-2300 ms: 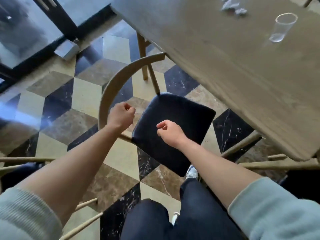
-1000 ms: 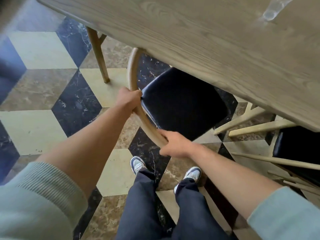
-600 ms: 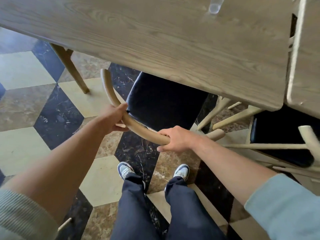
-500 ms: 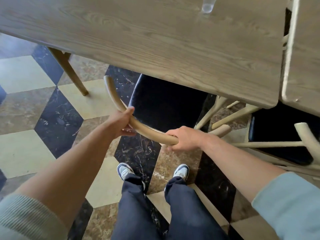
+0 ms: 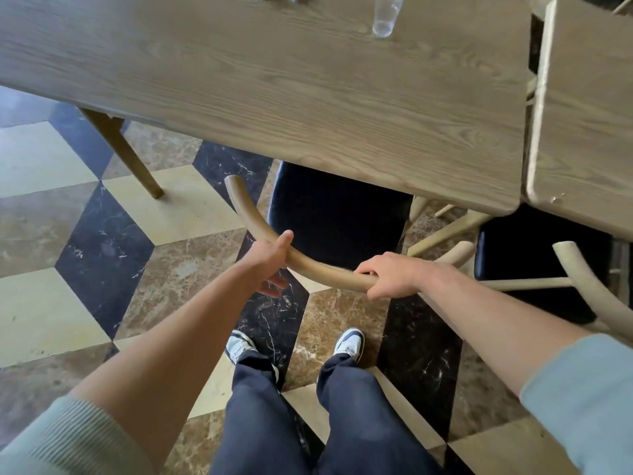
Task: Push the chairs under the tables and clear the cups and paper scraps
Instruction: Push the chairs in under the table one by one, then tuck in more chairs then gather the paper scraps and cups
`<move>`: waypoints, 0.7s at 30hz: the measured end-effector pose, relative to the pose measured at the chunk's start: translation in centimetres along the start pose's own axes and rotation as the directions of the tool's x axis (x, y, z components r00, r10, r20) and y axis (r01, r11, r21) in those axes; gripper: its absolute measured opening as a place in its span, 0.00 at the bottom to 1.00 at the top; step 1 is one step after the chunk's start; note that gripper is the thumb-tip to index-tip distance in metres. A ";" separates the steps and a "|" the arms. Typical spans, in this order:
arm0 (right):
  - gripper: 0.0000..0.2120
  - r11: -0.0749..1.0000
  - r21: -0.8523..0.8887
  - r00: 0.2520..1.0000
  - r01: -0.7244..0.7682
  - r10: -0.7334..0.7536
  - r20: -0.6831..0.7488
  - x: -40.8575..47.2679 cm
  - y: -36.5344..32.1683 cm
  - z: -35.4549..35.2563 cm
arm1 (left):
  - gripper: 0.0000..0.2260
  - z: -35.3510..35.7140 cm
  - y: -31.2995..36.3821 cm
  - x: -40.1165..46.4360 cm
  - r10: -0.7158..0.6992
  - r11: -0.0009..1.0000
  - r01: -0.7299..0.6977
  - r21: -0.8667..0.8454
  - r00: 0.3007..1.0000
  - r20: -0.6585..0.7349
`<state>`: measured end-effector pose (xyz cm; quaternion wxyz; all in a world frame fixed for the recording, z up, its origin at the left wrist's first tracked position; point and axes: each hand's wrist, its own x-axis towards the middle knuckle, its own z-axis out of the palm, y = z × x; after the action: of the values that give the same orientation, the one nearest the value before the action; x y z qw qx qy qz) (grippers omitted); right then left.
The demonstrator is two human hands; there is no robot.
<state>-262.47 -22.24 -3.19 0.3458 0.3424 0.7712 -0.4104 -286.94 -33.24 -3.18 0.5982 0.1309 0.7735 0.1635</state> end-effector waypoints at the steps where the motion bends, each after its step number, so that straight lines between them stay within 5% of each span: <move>1: 0.29 0.999 0.047 1.000 -0.005 0.005 0.003 0.2 -0.9 -0.3 | 0.31 -0.7 0.1 -0.1 0.007 0.997 -0.010 0.075 0.999 0.035; 5: 0.24 0.944 0.324 0.974 0.067 0.008 -0.224 2.5 -8.0 -2.1 | 0.36 -5.8 0.2 -0.1 0.044 0.981 -0.058 0.184 0.996 0.077; 9: 0.07 0.952 0.234 0.859 0.194 -0.050 -0.510 6.4 -17.9 -4.3 | 0.31 -13.6 -0.5 0.2 0.098 0.993 -0.100 0.061 0.995 0.037; 21: 0.07 0.959 0.080 0.824 0.272 -0.189 -0.534 19.3 -48.3 -13.6 | 0.19 -47.6 -6.3 -1.0 0.142 0.982 -0.164 -0.094 0.967 -0.211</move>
<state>-315.22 -26.38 6.01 0.0444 0.3702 0.8379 -0.3987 -332.77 -44.01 6.14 0.5079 0.1397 0.8079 0.2643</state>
